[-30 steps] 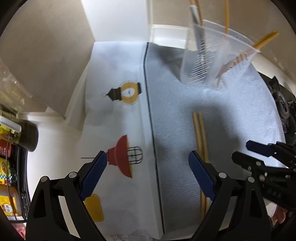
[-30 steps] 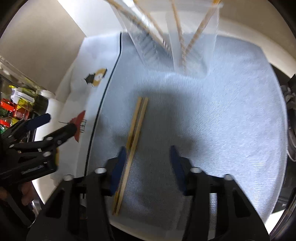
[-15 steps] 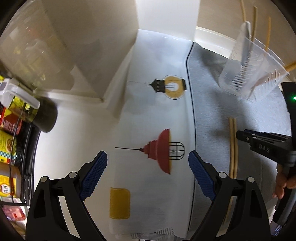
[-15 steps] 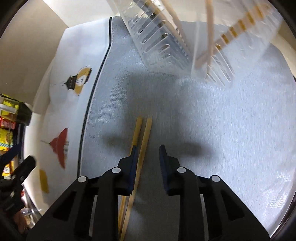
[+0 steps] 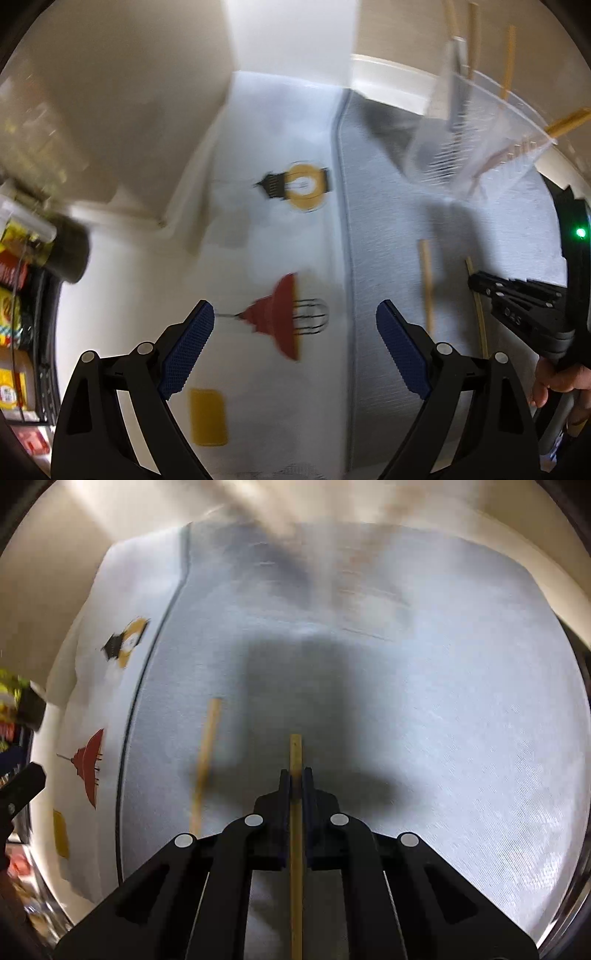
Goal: Organize utensils
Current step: 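Grasp a bamboo chopstick with the right tool while the left tool grasps another, then lower both chopsticks into the clear holder and open both tools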
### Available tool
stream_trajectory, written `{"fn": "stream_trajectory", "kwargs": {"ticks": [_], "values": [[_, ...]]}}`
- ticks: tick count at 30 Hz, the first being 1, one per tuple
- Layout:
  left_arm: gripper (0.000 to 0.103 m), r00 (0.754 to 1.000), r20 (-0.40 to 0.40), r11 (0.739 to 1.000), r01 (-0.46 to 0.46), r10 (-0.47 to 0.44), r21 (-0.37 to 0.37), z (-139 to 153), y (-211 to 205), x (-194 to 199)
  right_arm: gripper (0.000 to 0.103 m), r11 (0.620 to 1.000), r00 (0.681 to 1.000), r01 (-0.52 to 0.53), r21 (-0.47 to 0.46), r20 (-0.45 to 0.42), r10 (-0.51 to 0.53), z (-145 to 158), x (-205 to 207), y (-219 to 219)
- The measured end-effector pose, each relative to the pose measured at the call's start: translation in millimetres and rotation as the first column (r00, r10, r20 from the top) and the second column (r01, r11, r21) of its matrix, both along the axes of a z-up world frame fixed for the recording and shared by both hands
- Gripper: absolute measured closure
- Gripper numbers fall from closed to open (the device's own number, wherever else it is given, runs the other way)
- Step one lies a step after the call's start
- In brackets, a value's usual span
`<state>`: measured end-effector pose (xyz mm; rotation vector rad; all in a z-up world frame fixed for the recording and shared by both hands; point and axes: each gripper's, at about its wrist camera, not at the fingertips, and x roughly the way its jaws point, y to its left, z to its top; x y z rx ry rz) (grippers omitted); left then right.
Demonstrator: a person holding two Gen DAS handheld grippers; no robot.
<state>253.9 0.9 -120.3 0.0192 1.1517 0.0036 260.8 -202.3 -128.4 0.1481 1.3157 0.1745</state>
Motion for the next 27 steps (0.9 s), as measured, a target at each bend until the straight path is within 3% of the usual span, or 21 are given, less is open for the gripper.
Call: {"fn": "stream_trajectory", "kwargs": {"ticks": [8,10,12,14,17,19,21,24,27], "values": [[0.016,0.980,-0.093,0.980,0.167,-0.177,-0.108,-28,-71,41,0.096,0.993,0.993,0.118,0.013,0.018,-0.119,11,-26,-49],[0.024,0.970,-0.140,0.976,0.184,-0.200,-0.118,-45,-86,54,0.096,0.991,0.990,0.136,0.015,0.020,-0.136,12,-30,-54],[0.045,0.958,-0.205,0.977,0.179,-0.200,-0.118,-62,-97,68,0.096,0.989,0.990,0.142,0.027,0.016,-0.143,11,-33,-58],[0.049,0.946,-0.258,0.978,0.169,-0.195,-0.121,-75,-102,79,0.096,0.989,0.989,0.143,0.035,0.019,-0.144,12,-40,-81],[0.051,0.949,-0.242,0.977,0.182,-0.203,-0.109,-74,-107,84,0.096,0.988,0.989,0.144,0.046,0.028,-0.146,19,-48,-105],[0.059,0.949,-0.240,0.978,0.191,-0.205,-0.081,-73,-112,86,0.096,0.989,0.989,0.143,0.047,0.033,-0.145,20,-49,-106],[0.093,0.954,-0.215,0.978,0.205,-0.208,-0.040,-71,-114,87,0.096,0.990,0.990,0.136,0.049,0.037,-0.137,26,-54,-116],[0.096,0.955,-0.220,0.978,0.178,-0.198,-0.107,-71,-106,91,0.096,0.991,0.991,0.124,0.047,0.043,-0.126,28,-51,-110],[0.097,0.968,-0.164,0.977,0.171,-0.191,-0.128,-56,-96,83,0.096,0.993,0.991,0.108,0.052,0.068,-0.112,34,-43,-99]]}}
